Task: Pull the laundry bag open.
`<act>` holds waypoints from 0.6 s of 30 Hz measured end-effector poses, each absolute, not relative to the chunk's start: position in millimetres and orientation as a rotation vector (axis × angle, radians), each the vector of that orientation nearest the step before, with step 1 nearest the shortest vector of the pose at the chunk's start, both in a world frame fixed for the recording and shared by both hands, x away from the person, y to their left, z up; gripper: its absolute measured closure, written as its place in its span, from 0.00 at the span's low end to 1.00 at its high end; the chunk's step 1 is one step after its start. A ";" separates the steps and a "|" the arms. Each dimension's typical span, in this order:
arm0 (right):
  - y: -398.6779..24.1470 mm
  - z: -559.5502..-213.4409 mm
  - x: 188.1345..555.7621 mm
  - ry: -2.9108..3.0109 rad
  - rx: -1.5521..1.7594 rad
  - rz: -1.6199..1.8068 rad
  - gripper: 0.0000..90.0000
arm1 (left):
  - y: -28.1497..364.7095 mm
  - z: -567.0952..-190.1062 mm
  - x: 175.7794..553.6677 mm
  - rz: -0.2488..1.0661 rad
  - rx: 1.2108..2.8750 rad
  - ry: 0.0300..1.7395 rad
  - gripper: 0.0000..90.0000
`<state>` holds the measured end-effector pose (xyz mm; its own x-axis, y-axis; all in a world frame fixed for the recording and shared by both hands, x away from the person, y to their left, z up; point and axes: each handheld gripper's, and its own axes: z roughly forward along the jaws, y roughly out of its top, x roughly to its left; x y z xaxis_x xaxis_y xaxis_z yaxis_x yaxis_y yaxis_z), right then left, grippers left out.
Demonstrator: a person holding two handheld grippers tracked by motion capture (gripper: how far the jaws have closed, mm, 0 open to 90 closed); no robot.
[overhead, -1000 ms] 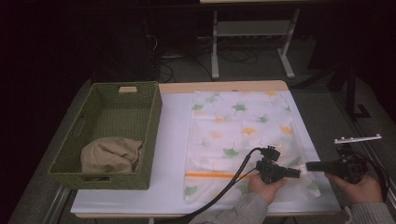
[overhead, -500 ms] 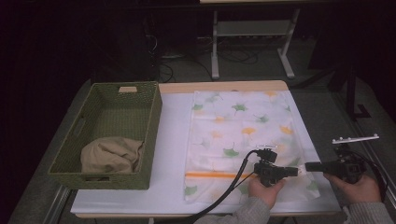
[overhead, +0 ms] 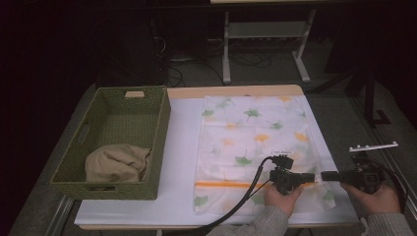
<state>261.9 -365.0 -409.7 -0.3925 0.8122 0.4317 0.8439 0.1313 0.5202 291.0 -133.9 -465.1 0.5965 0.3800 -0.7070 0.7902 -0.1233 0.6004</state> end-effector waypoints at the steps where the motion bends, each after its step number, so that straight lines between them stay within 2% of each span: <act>1: -364.8 -409.8 262.0 -2.331 -1.707 -1.118 0.94 | -134.7 -465.5 291.0 -0.465 1.736 0.970 0.98; 8: -365.6 -410.8 262.0 -2.323 -1.707 -1.126 0.94 | -140.9 -470.0 291.7 -0.482 1.765 0.972 0.96; 14: -366.8 -411.4 261.9 -2.323 -1.706 -1.128 0.93 | -143.8 -467.4 290.2 -0.448 1.797 0.949 0.99; 17: -367.1 -411.9 262.1 -2.326 -1.694 -1.126 0.90 | -141.6 -465.4 291.2 -0.436 1.809 0.936 1.00; 18: -367.7 -412.5 262.7 -2.321 -1.702 -1.134 0.81 | -140.5 -463.6 291.3 -0.428 1.805 0.934 1.00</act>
